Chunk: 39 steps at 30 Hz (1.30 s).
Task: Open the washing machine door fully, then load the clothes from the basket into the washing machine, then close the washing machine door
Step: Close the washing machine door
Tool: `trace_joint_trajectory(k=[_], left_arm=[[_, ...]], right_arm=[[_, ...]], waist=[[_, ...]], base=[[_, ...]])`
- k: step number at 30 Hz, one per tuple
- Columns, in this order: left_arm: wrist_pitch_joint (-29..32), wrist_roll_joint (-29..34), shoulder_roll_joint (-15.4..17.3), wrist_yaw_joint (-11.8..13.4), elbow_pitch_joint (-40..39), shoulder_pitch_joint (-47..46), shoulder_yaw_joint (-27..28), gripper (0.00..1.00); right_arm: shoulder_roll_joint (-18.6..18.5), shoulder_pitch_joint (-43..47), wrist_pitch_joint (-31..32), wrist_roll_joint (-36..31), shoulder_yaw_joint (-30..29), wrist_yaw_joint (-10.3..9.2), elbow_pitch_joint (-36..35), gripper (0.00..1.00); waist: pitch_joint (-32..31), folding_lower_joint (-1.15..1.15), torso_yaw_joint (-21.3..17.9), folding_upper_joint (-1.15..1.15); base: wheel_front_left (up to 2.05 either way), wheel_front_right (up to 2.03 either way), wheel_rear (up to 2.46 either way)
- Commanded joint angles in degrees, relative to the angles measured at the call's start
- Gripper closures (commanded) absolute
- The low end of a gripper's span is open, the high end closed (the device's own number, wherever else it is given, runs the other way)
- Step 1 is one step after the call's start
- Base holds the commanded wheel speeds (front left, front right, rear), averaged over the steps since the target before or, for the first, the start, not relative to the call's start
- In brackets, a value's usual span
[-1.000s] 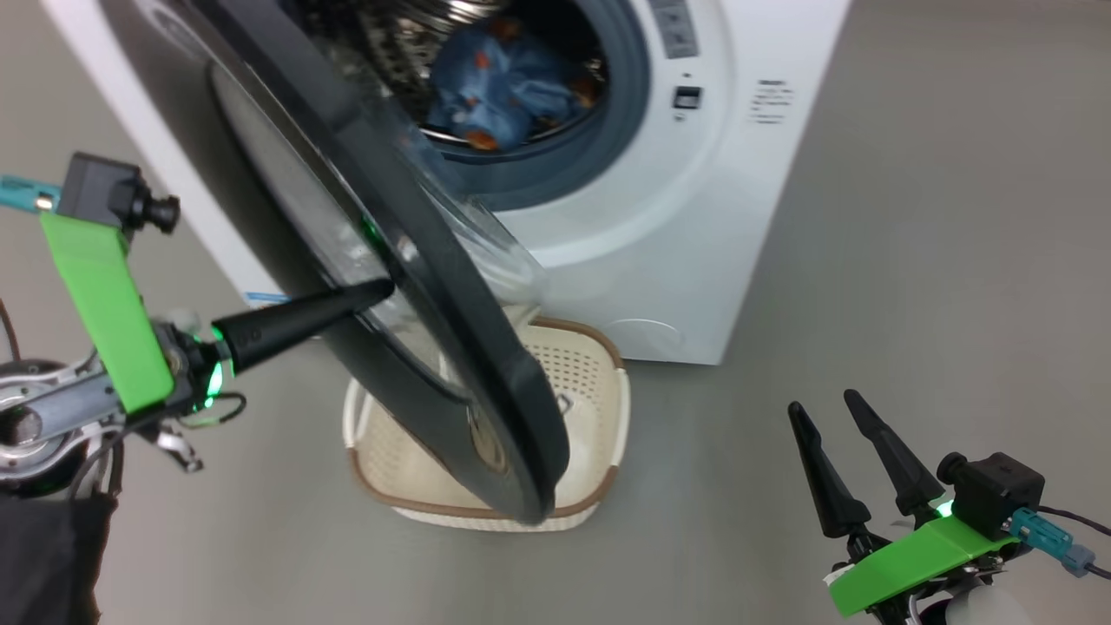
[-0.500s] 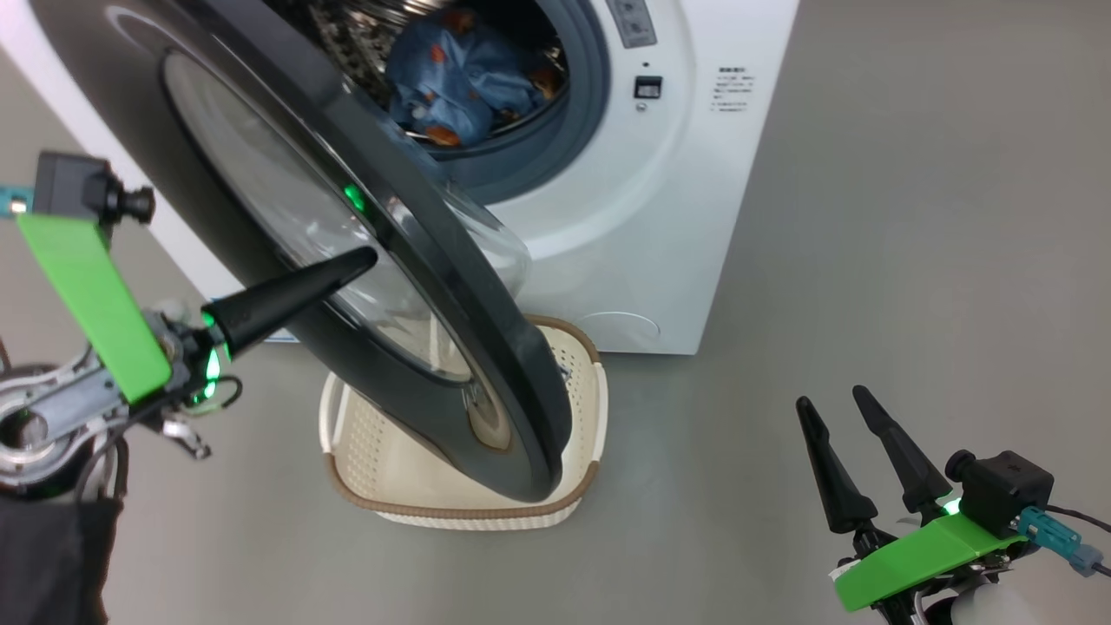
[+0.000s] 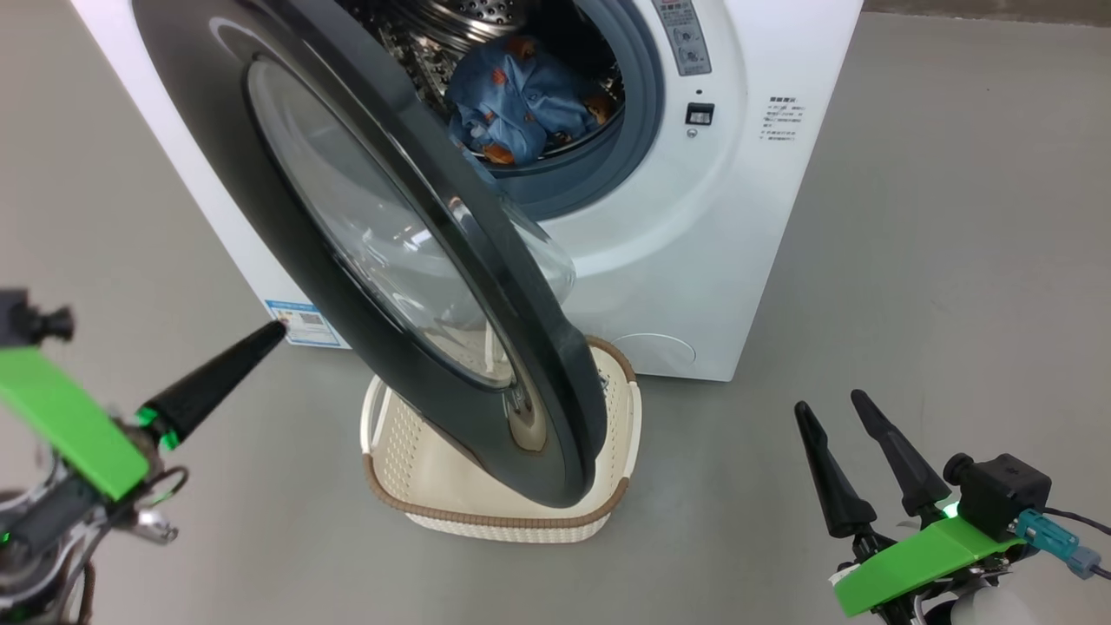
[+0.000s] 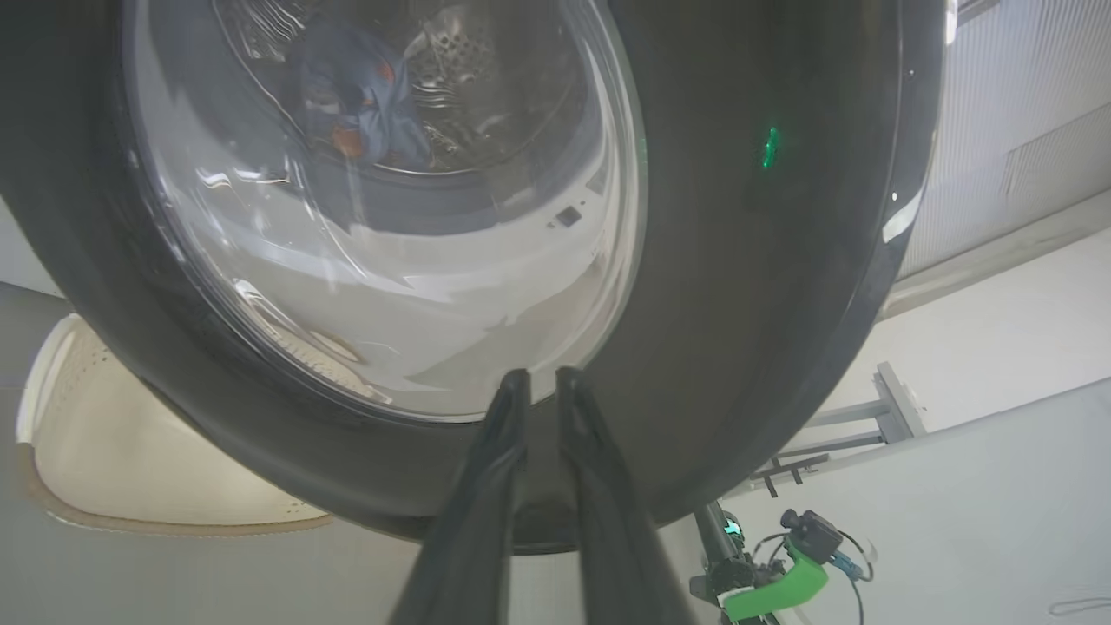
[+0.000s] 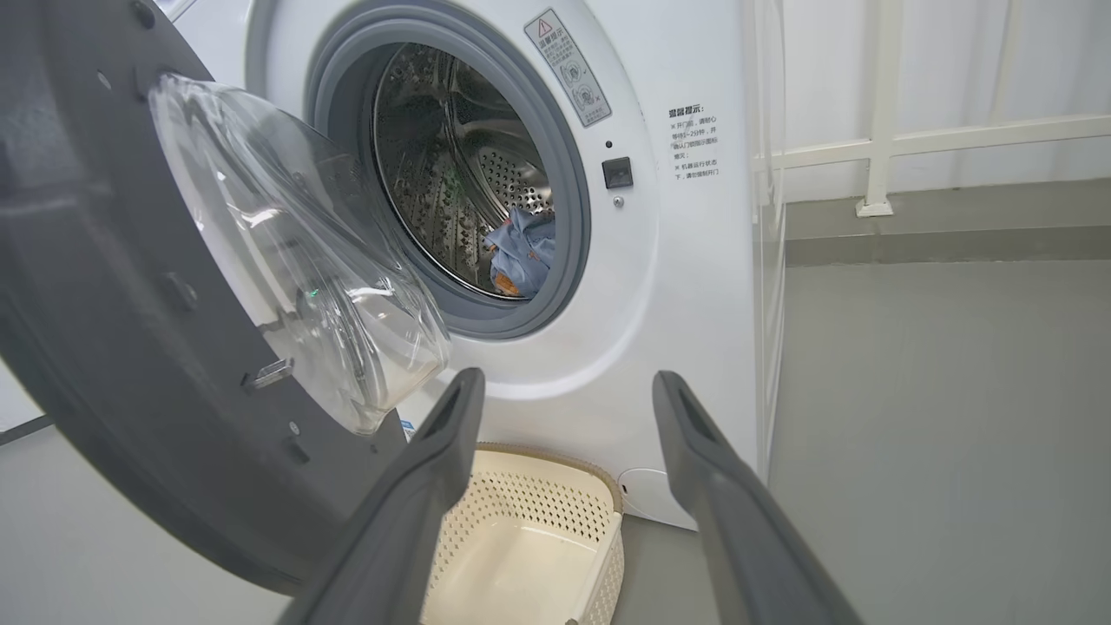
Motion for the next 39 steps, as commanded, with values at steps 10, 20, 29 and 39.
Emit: trace_joint_trajectory(k=[10, 20, 29, 39], left_arm=[[-23.0, 6.4, 6.6, -0.2, -0.7, 8.5, -0.9, 0.0], [-43.1, 6.5, 11.4, -0.2, 4.7, 13.5, -9.9, 0.0], [-55.9, 11.7, 14.1, -0.2, 12.9, 14.8, -14.8, 0.0], [-56.1, 36.0, 5.7, -0.2, 14.4, 16.4, -1.4, 0.0]], right_arm=[[-1.5, 0.9, -0.3, 0.3, 1.1, 0.09, -1.5, 0.0], [-2.0, 1.6, -0.3, 0.2, 0.2, 0.09, -2.0, 0.0], [-1.9, 1.7, -0.3, 0.0, -0.5, 0.09, -2.0, 0.0], [-2.2, 2.1, -0.3, -0.1, -1.7, 0.09, -2.3, 0.0]], waist=[[-0.1, 0.0, -2.3, 0.0], [0.4, 0.0, -6.0, 0.0], [1.0, 0.0, -10.7, 0.0], [1.2, 0.0, -14.0, 0.0]], base=[[0.0, 0.0, 0.0], [0.0, 0.0, 0.0], [0.0, 0.0, 0.0], [0.0, 0.0, 0.0]])
